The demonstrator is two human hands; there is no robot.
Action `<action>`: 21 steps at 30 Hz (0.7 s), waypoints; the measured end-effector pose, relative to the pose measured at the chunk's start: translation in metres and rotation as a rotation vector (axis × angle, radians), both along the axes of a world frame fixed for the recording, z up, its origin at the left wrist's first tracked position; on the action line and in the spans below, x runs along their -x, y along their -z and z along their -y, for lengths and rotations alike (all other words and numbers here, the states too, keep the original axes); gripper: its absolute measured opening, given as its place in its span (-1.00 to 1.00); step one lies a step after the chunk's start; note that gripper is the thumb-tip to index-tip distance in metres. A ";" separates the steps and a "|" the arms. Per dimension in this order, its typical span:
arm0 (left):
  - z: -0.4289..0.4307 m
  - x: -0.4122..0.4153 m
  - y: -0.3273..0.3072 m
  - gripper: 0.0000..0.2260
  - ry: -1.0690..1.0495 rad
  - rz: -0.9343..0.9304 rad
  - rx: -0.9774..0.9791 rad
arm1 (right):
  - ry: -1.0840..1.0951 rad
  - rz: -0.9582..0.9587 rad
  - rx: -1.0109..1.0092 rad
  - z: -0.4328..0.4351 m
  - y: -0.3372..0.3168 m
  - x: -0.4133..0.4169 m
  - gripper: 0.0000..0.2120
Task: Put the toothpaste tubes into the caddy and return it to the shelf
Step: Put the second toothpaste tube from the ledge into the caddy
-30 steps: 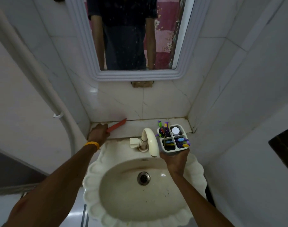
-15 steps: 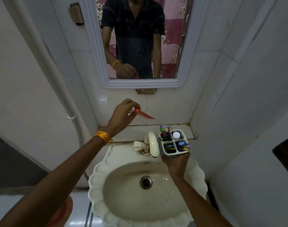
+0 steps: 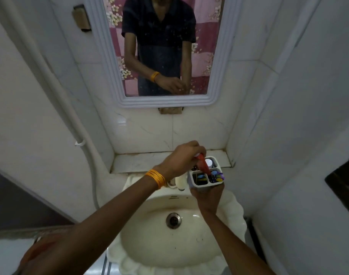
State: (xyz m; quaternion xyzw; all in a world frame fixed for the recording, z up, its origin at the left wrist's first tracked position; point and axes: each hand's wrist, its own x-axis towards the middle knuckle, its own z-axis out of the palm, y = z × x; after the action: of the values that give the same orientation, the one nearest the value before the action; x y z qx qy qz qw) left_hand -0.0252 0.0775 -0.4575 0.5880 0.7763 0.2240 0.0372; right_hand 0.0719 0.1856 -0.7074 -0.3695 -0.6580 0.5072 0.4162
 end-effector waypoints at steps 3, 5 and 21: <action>-0.011 -0.003 -0.006 -0.78 0.040 -0.033 0.080 | 0.011 0.047 0.023 0.011 -0.018 -0.004 0.07; -0.012 -0.003 -0.007 -0.79 0.066 -0.063 0.137 | -0.032 0.026 0.028 0.015 -0.023 -0.004 0.06; -0.036 -0.012 0.047 -0.78 0.002 -0.123 0.373 | -0.029 0.087 0.003 0.014 -0.028 -0.010 0.08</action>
State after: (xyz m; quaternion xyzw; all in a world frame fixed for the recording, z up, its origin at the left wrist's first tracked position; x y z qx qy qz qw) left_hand -0.0127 0.1134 -0.5046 0.5843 0.8046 0.0397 0.0985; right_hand 0.0821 0.1712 -0.6790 -0.3824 -0.6800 0.4974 0.3794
